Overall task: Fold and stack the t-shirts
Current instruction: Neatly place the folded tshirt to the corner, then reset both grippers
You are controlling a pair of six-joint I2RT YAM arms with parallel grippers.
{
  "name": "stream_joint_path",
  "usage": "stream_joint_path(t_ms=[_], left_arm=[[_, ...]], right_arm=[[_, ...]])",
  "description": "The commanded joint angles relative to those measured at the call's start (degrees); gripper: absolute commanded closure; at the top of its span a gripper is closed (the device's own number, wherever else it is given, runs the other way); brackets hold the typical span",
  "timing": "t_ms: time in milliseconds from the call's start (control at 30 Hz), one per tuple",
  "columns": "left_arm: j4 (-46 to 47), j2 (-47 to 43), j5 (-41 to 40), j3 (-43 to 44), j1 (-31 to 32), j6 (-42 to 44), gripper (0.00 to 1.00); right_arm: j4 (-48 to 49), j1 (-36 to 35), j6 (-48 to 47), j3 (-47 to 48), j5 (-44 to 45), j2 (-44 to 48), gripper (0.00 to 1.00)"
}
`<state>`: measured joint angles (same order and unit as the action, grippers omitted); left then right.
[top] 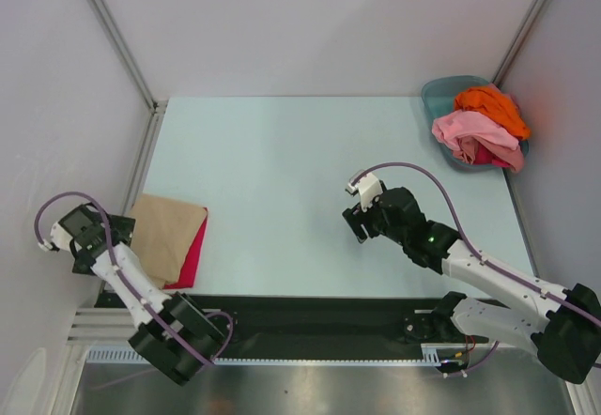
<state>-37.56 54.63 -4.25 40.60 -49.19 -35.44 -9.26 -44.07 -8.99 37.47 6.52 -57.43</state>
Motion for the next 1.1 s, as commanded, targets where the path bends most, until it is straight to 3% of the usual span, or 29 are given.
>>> stream_joint_path(t_ms=[0, 133, 200, 300, 333, 500, 600, 733, 833, 933, 1000, 1067], left_arm=[[0.6, -8.1, 3.7, -0.3, -0.4, -4.9, 0.0], [2.0, -16.4, 4.3, 0.4, 8.4, -9.9, 0.0], [2.7, -17.9, -0.9, 1.1, 20.4, -12.3, 0.0], [5.6, -17.2, -0.5, -0.1, 34.9, -13.4, 0.0], [6.7, -16.2, 0.1, -0.8, 41.0, -13.3, 0.0], [18.6, -15.6, 3.4, -7.4, 59.6, -11.4, 0.0], [29.8, -19.1, 9.2, -15.3, 69.3, -11.8, 0.0], [48.3, -26.1, 14.0, -30.4, 81.9, -13.5, 0.0], [57.5, -32.7, 18.0, -39.0, 86.1, -16.1, 0.0], [66.9, -40.1, 23.0, -47.2, 87.4, -19.8, 0.0], [67.3, -44.5, 25.7, -49.6, 87.5, -21.4, 0.0], [68.8, -50.6, 28.4, -50.6, 87.6, -22.1, 0.0]], right_arm=[[2.2, -0.3, 1.5, -0.3, -1.2, 0.4, 0.26], [3.5, -0.9, 5.5, -1.2, -2.5, 0.8, 0.26], [5.5, -1.9, 8.4, -2.4, -2.9, 1.4, 0.25], [8.6, -2.9, 14.8, -5.1, -3.4, 3.0, 0.24], [10.9, -3.6, 16.9, -5.9, -2.9, 3.6, 0.01], [16.4, -5.1, 33.8, -13.3, 1.9, 11.8, 0.0], [19.2, -5.5, 46.1, -21.5, 5.3, 18.0, 0.0], [21.3, -6.2, 63.7, -36.0, 8.1, 33.7, 0.0], [19.3, -8.2, 72.0, -41.4, 10.1, 43.7, 0.0], [10.1, -10.0, 75.4, -42.2, 13.8, 48.9, 0.0], [5.8, -10.7, 77.0, -42.2, 15.1, 51.5, 0.0], [7.6, -11.1, 74.0, -42.2, 13.9, 51.1, 0.01]])
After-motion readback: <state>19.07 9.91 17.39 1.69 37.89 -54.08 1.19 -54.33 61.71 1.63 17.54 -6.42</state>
